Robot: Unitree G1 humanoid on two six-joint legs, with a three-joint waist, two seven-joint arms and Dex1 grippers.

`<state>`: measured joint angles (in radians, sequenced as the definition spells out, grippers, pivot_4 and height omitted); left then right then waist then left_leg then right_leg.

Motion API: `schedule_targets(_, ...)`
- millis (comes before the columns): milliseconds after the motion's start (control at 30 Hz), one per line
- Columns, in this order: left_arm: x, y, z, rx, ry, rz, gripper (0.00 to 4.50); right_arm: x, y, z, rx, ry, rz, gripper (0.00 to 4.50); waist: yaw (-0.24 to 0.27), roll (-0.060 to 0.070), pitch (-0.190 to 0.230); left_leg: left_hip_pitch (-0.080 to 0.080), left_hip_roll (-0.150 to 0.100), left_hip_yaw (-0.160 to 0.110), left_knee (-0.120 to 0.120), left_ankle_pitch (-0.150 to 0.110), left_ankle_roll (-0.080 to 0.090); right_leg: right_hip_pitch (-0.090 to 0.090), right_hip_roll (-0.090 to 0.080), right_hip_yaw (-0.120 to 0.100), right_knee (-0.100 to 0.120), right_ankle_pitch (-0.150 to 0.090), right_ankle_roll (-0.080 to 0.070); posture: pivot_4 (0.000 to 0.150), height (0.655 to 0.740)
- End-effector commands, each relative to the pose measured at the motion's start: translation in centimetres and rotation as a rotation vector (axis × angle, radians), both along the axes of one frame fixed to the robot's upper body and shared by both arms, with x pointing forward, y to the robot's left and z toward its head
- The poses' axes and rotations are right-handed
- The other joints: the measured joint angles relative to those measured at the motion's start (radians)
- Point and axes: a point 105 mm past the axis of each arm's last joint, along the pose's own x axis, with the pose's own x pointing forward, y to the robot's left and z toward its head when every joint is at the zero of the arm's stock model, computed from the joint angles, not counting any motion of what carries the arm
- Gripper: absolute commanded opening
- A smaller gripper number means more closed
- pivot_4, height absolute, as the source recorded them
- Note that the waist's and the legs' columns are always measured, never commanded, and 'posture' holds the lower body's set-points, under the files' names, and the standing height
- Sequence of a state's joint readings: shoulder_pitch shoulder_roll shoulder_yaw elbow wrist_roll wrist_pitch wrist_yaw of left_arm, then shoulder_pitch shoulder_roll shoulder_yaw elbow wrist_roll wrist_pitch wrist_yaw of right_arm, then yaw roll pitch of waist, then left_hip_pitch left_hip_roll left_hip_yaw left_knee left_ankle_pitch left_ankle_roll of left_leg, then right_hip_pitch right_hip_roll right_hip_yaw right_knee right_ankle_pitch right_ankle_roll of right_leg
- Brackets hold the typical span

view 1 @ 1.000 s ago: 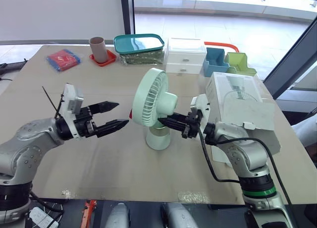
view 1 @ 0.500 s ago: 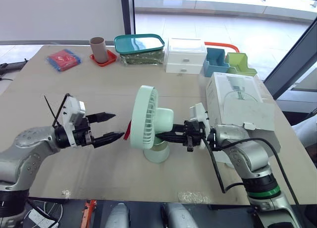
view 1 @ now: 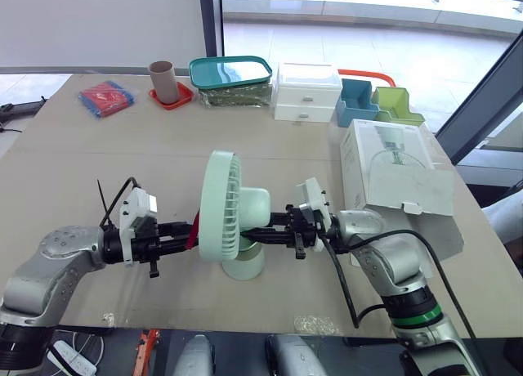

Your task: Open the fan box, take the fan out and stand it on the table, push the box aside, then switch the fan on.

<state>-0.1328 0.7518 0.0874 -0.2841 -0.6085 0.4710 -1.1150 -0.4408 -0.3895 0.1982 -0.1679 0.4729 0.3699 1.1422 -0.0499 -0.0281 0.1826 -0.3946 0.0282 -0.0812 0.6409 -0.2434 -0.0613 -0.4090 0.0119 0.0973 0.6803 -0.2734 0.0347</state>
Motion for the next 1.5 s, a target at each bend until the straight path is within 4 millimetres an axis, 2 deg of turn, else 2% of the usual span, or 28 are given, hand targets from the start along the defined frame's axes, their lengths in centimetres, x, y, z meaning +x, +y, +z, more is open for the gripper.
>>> schedule_targets(33,-0.2,-0.5,-0.5,0.022,-0.030,-0.027,0.07,-0.2,0.4,1.5,0.043,-0.078,0.020,0.46,0.000,0.000,0.000,0.000,0.000,0.000,0.000,0.000,0.000,0.000,0.000,0.000,0.000,0.000,0.000,0.150,0.7400)
schedule_targets(267,0.0,-0.6,-2.0,0.038,-0.017,-0.006,0.07,0.3,0.7,1.3,0.028,-0.101,-0.007,0.46,-0.001,0.000,0.000,0.001,0.000,0.000,0.000,0.000,0.000,0.000,0.000,0.000,0.001,0.000,-0.001,0.150,0.7400)
schedule_targets(533,0.1,-1.1,-2.6,0.035,-0.007,-0.004,0.07,0.1,0.7,0.8,0.005,-0.102,-0.007,0.46,-0.001,0.000,0.000,0.002,0.000,0.000,0.000,0.000,0.000,0.001,0.000,0.000,0.001,0.000,-0.001,0.150,0.7400)
schedule_targets(1167,0.8,-2.7,-3.0,0.009,-0.018,-0.010,0.07,0.0,0.4,0.6,-0.007,-0.101,-0.014,0.46,0.001,0.000,0.000,0.002,0.000,0.000,0.001,0.000,0.000,0.002,0.000,0.000,0.001,0.001,-0.001,0.150,0.7400)
schedule_targets(1500,0.3,-3.2,-3.2,-0.002,-0.005,-0.027,0.07,-0.1,0.5,0.7,-0.006,-0.098,-0.007,0.46,0.002,0.000,0.000,0.002,0.000,0.000,0.001,0.000,0.000,0.002,0.000,0.000,0.001,0.001,-0.001,0.150,0.7400)
